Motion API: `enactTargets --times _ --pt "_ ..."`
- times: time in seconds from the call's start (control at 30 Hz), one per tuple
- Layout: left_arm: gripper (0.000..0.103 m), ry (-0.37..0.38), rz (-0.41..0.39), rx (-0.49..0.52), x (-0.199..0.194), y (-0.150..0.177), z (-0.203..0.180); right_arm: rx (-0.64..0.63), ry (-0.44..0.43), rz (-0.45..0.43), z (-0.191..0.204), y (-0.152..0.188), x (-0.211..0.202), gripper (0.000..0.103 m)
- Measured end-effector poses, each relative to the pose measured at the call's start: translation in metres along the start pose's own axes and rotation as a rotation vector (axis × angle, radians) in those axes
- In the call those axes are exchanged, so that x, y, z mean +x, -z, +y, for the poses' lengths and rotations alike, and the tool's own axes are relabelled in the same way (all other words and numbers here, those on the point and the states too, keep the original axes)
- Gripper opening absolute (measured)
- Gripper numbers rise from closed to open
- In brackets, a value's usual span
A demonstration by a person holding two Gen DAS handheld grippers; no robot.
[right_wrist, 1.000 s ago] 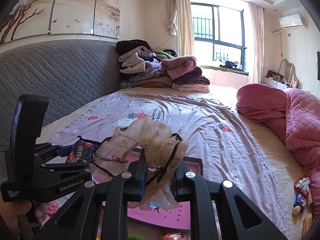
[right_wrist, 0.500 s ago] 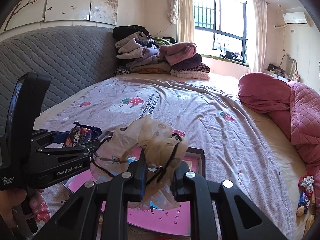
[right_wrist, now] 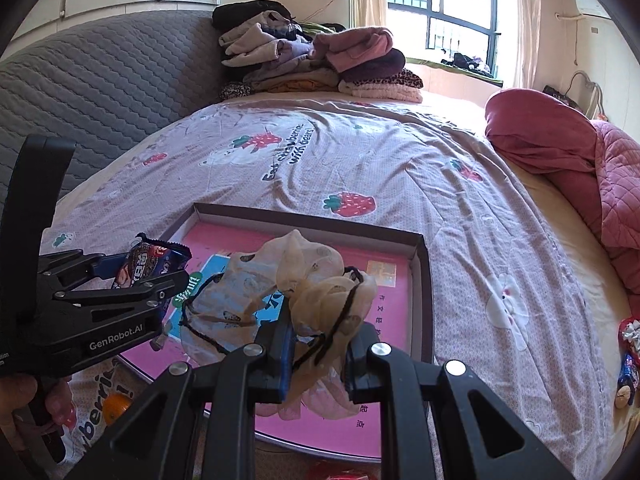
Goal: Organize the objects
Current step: 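Carry packet over pink book tray with left tool while right tool carries puff there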
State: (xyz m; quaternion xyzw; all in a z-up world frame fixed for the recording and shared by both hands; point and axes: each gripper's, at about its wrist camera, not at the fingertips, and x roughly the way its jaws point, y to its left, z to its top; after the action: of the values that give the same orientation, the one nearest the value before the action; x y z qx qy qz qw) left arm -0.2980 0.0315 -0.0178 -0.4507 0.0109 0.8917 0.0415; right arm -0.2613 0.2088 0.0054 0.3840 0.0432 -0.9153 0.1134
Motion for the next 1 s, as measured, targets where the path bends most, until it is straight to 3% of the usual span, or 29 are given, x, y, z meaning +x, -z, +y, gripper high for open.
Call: enactTargets --times 0.7,1.0 --pt "0.053 -0.011 0.093 0.023 0.036 0.011 -0.003 0.003 0.018 0.152 -0.004 0.019 0.040 0.020" --pt "0.053 -0.011 0.119 0.031 0.044 0.013 -0.004 0.021 0.032 0.178 -0.007 0.023 0.047 0.020"
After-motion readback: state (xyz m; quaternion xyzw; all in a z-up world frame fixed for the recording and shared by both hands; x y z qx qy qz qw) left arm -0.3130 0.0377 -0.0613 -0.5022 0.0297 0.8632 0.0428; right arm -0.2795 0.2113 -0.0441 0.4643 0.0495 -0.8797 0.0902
